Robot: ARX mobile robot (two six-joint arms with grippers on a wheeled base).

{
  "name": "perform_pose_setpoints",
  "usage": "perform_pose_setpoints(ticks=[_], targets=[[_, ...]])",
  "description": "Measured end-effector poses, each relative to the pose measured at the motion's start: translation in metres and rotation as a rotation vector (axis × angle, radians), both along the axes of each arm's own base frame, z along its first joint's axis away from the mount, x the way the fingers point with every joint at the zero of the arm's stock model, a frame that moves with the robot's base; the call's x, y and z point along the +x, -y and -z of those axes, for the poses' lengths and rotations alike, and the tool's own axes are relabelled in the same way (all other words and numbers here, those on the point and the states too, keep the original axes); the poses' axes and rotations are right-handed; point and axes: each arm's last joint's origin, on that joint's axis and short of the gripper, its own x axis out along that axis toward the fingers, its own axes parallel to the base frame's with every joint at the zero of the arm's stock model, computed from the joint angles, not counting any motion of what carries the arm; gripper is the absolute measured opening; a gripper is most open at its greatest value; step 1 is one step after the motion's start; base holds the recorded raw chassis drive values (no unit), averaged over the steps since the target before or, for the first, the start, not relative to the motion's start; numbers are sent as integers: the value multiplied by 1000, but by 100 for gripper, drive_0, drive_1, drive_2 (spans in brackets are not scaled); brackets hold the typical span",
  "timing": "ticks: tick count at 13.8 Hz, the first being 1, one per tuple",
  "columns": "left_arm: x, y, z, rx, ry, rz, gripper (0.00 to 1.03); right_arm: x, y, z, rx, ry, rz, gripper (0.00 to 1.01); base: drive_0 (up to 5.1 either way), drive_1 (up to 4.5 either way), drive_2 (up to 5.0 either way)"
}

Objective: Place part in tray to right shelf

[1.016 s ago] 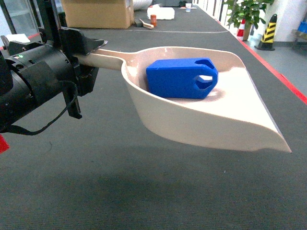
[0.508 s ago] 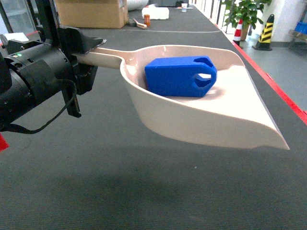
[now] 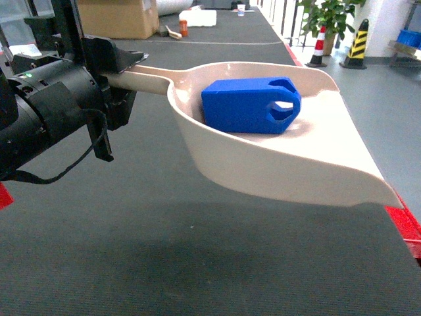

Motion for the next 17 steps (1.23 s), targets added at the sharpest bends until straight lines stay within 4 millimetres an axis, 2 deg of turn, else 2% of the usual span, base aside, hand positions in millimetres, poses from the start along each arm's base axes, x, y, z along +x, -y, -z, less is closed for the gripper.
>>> perform_pose_setpoints(ticks=[9,17], targets=[[0,0,0,1,-1,5,13,0,0,0,0,2,-1,98,0,0,0],[0,0,0,0,0,0,13,0,0,-1,0,3,0,98,497,-248,-248]])
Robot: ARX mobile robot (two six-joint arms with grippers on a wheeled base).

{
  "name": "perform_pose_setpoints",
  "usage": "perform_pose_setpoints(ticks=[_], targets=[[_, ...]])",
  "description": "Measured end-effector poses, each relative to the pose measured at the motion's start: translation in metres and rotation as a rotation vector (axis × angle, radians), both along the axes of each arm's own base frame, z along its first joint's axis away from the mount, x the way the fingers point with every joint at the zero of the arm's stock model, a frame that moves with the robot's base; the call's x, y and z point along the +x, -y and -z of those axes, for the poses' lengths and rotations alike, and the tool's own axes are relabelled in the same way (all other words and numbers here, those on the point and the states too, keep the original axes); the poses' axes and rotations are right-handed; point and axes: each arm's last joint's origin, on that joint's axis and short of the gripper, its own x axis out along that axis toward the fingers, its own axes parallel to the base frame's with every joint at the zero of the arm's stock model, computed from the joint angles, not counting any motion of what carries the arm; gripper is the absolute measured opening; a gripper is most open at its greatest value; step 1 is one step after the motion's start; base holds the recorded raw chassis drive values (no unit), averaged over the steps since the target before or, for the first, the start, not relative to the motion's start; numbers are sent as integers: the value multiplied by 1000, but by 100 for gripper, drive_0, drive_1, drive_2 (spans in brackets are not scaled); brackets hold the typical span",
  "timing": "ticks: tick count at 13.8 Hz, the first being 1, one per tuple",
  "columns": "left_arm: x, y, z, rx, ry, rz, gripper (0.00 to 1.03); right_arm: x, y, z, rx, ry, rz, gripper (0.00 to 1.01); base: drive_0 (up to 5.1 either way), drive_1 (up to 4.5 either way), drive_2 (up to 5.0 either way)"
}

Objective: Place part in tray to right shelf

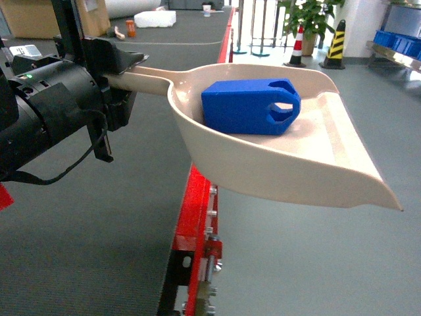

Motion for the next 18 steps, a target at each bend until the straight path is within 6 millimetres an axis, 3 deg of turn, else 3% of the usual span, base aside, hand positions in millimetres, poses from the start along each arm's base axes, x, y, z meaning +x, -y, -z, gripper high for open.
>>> perform_pose_setpoints(ticks=[18], targets=[[0,0,0,0,-2,0,13,0,0,0,0,0,0,98,501,-240,-240]])
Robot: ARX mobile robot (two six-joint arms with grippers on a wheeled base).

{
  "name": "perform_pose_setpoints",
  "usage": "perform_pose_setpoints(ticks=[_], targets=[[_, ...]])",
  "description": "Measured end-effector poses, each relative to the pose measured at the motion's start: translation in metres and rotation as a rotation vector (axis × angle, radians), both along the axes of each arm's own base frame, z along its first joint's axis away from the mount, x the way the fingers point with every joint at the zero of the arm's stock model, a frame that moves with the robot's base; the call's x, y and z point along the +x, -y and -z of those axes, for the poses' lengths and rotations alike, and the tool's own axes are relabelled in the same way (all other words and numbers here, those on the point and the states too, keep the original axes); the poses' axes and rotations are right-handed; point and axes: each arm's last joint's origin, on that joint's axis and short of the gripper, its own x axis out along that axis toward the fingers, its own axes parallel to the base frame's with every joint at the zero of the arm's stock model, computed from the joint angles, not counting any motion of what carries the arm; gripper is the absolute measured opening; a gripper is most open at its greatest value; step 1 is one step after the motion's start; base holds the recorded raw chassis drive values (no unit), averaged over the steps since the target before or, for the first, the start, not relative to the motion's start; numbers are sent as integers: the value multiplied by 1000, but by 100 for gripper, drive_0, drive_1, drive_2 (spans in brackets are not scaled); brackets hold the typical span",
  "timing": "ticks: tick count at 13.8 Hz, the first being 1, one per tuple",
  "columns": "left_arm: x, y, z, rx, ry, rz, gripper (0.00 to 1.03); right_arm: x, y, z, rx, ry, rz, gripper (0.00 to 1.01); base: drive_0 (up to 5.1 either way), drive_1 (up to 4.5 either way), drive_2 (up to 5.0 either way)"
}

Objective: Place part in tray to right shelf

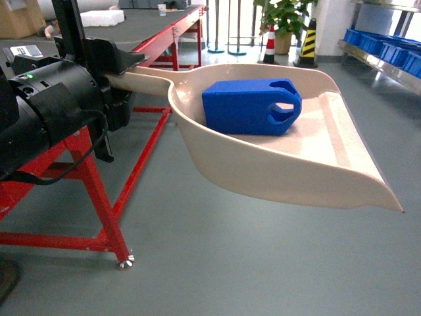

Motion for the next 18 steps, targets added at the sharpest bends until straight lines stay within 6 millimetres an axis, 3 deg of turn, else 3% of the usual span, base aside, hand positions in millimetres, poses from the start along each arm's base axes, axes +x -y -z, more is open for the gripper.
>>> perform_pose_setpoints(ticks=[7,11,18], targets=[[0,1,0,-2,2,5,13,0,0,0,0,2,0,98,500,-242,-242],[-1,3,0,-1,-1,15,13,0,0,-1,0,2,0,98,0,0,0],[0,0,0,0,-3,3,13,0,0,-1,0,3,0,98,-6,421,-433]])
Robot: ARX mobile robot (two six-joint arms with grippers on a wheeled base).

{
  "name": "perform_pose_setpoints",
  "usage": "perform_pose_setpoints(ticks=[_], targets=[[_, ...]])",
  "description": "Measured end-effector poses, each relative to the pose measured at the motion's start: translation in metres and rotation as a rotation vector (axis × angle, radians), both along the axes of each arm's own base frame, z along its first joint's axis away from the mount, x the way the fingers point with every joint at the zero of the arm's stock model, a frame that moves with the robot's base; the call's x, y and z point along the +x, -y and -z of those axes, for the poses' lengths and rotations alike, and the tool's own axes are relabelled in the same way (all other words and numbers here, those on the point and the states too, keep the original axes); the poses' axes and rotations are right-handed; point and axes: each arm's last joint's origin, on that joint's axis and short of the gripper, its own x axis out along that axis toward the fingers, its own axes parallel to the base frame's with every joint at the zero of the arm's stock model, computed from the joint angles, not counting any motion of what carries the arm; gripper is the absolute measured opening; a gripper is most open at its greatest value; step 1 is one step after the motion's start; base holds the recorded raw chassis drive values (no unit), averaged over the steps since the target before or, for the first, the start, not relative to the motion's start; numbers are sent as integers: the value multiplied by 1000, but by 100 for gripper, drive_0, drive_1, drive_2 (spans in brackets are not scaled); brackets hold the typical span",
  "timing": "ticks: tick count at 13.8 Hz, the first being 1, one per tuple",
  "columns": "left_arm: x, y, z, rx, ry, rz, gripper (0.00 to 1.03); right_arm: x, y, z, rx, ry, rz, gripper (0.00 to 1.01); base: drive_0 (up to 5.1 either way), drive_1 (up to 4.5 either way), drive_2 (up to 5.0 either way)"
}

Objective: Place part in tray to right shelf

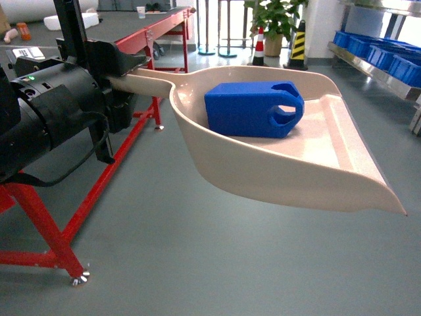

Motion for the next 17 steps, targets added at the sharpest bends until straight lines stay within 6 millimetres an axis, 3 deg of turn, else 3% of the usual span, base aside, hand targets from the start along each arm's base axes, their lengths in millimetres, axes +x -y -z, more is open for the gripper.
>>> perform_pose_setpoints(ticks=[17], targets=[[0,0,1,1,-4,-2,13,0,0,0,0,-2,2,98,-20,406,-446]])
